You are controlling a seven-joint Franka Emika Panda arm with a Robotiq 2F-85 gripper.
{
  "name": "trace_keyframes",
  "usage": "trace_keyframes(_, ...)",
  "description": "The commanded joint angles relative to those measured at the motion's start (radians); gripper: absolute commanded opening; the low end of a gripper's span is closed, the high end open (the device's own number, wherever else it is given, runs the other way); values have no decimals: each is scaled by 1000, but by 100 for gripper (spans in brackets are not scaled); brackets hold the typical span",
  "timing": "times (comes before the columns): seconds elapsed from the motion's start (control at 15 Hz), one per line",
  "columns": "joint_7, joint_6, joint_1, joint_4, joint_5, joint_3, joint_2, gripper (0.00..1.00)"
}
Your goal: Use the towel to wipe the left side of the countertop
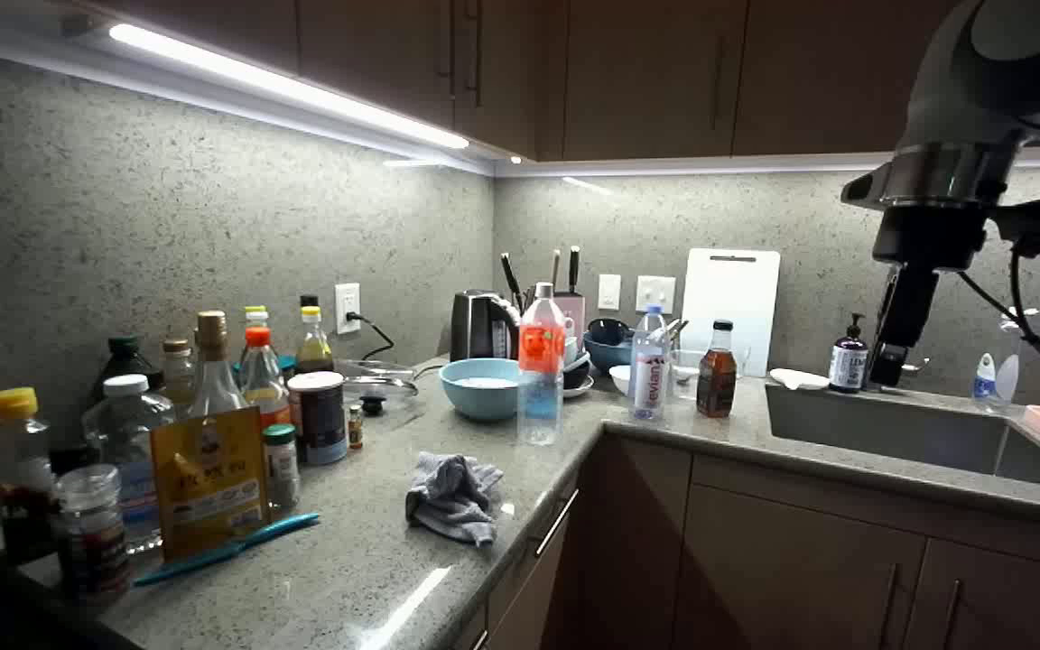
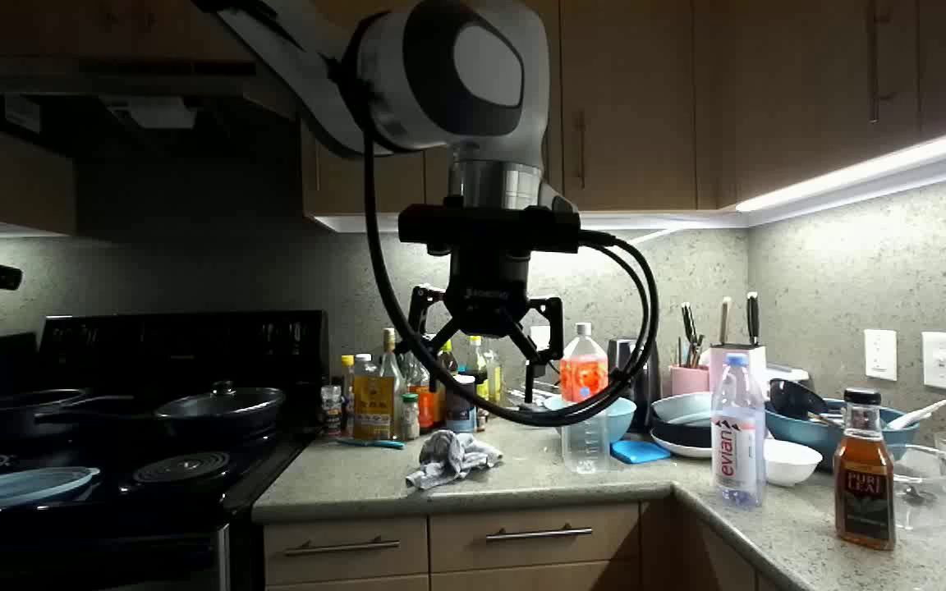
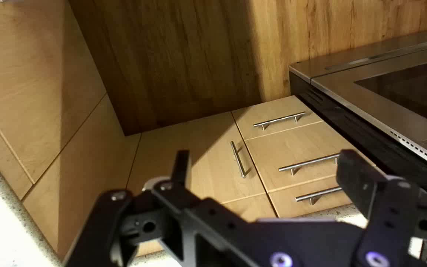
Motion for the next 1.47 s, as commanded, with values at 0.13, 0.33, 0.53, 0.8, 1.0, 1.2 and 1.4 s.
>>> trace_keyframes(0.13,-10,-2,-27,2,13,24,4,100)
trace_keyframes(0.33,-10,-2,-27,2,13,24,4,100)
trace_keyframes(0.53,-42,27,3,16,64,15,43,100)
trace_keyframes(0.8,-218,146,76,51,171,8,111,100)
trace_keyframes(1.0,-394,167,127,119,293,9,197,100)
trace_keyframes(1.2,-575,137,146,192,425,35,281,100)
trace_keyframes(1.4,-744,73,122,238,504,78,347,100)
